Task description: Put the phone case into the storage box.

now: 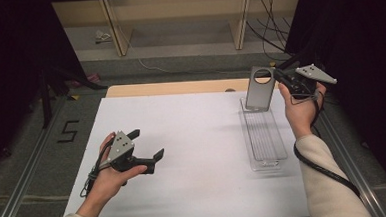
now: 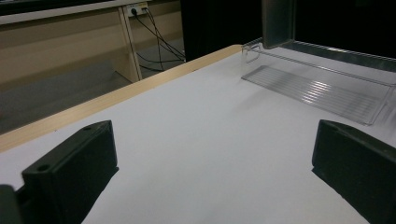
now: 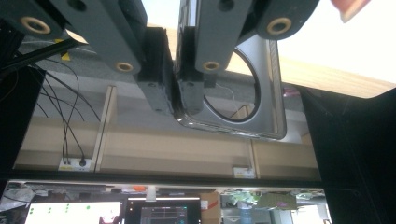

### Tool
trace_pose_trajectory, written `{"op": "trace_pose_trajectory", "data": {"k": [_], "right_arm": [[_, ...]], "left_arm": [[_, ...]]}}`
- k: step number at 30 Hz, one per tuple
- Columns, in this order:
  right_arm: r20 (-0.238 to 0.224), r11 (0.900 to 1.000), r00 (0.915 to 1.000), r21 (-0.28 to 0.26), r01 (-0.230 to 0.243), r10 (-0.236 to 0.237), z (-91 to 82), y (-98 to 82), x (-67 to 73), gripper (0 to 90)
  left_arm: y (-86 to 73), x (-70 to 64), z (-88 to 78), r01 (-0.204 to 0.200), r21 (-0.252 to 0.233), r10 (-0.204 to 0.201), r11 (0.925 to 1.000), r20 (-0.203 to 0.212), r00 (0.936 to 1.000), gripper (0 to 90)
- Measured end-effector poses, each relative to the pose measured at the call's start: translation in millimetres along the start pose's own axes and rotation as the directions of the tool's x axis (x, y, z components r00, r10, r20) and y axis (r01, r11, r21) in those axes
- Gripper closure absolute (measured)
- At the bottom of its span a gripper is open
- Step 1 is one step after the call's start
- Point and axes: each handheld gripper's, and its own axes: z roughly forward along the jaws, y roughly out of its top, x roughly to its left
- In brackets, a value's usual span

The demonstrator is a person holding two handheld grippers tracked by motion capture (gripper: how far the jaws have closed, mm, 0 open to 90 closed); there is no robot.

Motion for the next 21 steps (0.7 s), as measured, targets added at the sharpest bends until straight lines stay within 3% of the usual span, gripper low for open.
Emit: {"op": "trace_pose_trajectory", "data": {"k": [21], "right_arm": [[0.003, 1.0, 1.0, 0.002, 0.008, -0.008, 10.4, 0.1, -0.3, 84.7]], "left_arm": [[0.0, 0.6, 0.1, 0.0, -0.002, 0.0, 1.0, 0.0, 1.0, 0.0]]}}
